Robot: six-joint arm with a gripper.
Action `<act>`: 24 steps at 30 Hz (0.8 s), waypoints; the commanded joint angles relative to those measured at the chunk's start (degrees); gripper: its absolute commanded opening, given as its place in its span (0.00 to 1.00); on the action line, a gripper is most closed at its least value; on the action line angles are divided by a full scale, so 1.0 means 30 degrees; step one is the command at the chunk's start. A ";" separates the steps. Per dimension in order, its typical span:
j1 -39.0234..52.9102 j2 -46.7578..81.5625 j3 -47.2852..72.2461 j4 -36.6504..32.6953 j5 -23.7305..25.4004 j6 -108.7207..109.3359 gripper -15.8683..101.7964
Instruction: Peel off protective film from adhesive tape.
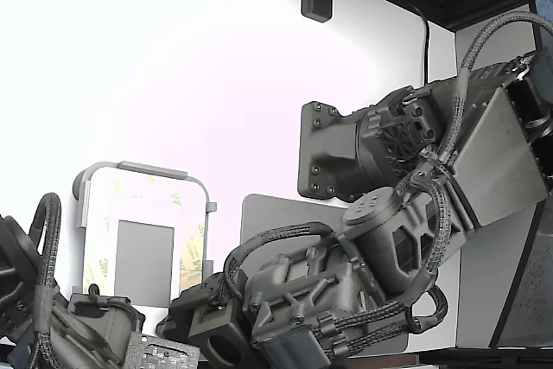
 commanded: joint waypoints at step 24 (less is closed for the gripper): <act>0.0029 0.1113 0.0352 -0.0586 0.0059 0.0176 0.04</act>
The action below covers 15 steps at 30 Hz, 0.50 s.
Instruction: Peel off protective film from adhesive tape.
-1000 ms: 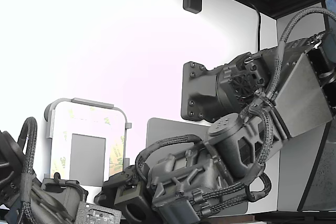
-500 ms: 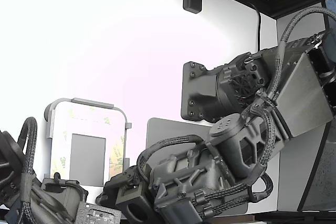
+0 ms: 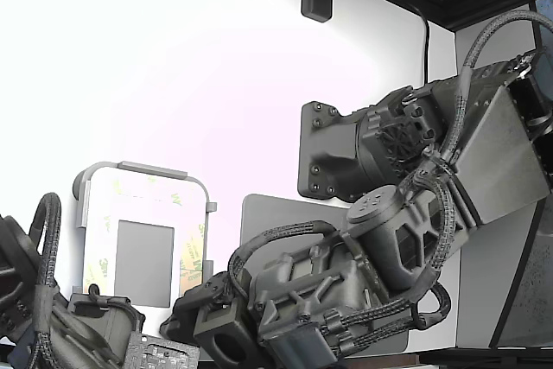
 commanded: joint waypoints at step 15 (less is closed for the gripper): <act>0.0088 0.0791 -0.0322 0.0000 0.0146 0.0029 0.04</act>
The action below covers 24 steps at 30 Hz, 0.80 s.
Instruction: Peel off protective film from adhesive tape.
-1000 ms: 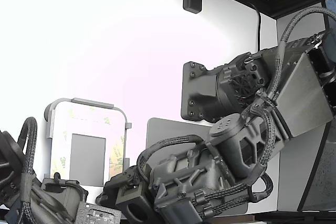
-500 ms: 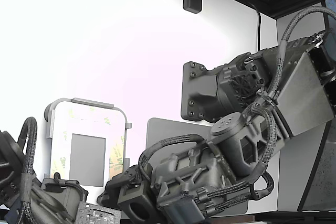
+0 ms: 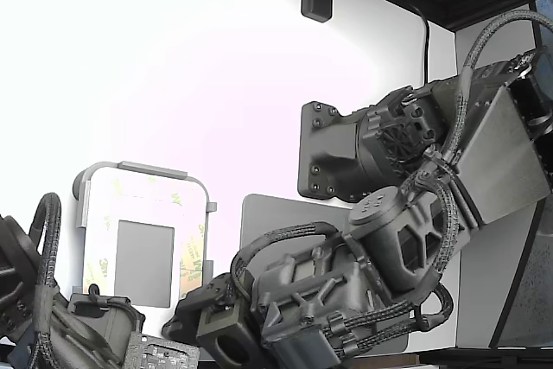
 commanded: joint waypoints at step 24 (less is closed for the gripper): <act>0.0029 0.0937 -0.0234 0.0117 0.0117 0.0088 0.04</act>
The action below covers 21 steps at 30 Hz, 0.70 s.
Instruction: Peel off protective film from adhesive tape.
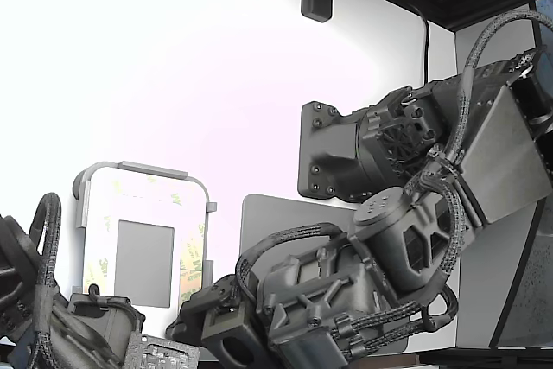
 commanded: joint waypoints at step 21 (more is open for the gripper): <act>-0.0322 0.0996 0.0820 -0.0937 -0.0205 -0.0322 0.04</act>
